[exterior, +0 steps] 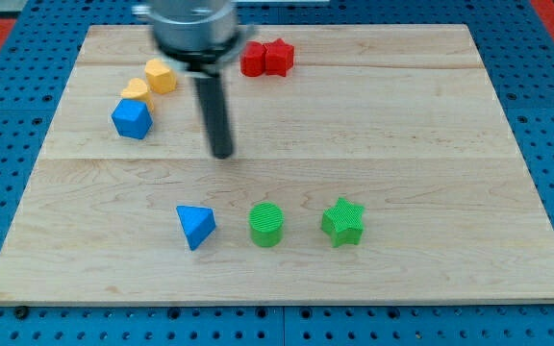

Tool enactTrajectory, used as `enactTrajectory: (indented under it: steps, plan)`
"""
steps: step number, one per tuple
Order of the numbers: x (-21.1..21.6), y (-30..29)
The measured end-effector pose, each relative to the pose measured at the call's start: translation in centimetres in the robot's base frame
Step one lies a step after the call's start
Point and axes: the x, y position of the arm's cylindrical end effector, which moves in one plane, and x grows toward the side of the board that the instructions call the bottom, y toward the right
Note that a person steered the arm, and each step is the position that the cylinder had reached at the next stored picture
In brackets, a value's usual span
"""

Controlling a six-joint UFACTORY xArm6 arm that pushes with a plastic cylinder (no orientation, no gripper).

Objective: Move the green star diagonal to the right of the red star

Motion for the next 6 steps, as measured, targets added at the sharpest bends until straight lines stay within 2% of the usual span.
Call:
enactTrajectory:
  steps: [1,2,3,4,5,6]
  plan:
    - [0.8,10.6]
    - [3.3,13.8]
    - [10.0,13.3]
    - [16.2,16.7]
    - [16.7,8.0]
    - [10.6,8.6]
